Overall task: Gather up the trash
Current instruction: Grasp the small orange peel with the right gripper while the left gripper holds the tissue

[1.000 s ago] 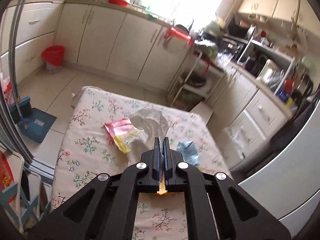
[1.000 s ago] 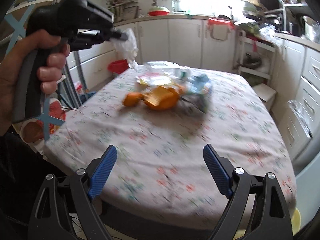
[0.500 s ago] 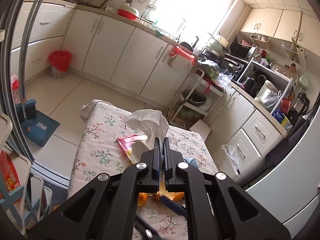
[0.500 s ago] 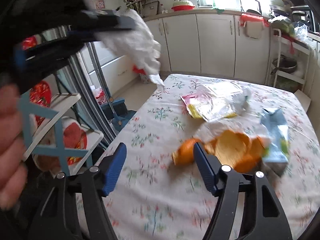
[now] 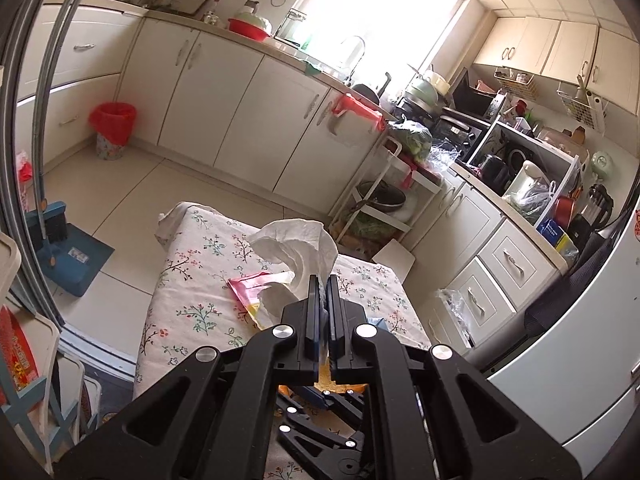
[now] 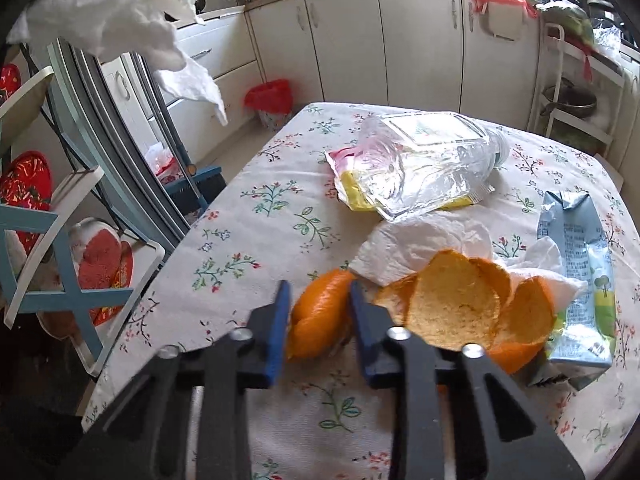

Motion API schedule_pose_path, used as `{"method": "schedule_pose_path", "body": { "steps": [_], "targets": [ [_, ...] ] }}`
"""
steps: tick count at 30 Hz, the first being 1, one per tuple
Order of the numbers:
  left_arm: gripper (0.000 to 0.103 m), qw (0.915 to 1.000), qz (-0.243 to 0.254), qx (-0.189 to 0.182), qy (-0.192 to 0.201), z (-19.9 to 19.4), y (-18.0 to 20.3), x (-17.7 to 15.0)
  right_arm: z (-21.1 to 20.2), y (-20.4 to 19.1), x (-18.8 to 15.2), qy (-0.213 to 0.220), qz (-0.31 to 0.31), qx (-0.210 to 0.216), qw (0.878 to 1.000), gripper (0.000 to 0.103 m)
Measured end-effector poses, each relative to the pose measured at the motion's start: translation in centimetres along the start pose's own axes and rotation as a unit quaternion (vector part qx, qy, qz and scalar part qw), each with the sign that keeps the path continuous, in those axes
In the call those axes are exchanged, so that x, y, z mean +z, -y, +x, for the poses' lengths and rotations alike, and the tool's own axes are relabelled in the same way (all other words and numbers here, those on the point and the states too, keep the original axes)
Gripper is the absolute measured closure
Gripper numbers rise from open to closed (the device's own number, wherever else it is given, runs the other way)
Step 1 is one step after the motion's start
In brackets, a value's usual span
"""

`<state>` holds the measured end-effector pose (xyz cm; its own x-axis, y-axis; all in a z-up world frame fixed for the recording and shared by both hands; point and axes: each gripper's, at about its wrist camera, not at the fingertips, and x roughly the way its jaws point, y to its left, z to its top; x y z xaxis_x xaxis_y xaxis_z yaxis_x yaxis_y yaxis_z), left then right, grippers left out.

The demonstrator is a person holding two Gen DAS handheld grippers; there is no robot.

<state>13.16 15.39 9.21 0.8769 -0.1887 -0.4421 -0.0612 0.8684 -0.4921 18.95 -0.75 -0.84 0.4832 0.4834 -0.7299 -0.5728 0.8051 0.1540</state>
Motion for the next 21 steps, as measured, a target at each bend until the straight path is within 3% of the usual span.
{"method": "schedule_pose_path", "body": {
  "steps": [9,17,21],
  "targets": [
    [0.100,1.0000,0.004,-0.001,-0.007,0.5,0.5,-0.4,-2.5,0.4,-2.1,-0.008,-0.029,0.029,0.999,0.086],
    [0.100,0.9998,0.013,0.005,-0.016,0.9,0.9,-1.0,-1.3,-0.3,-1.9,-0.014,-0.026,0.018,0.999,0.085],
    [0.100,0.9997,0.015,0.007,-0.016,0.8,1.0,-1.3,-2.9,-0.7,-2.5,0.001,-0.037,0.015,0.999,0.088]
  ]
}}
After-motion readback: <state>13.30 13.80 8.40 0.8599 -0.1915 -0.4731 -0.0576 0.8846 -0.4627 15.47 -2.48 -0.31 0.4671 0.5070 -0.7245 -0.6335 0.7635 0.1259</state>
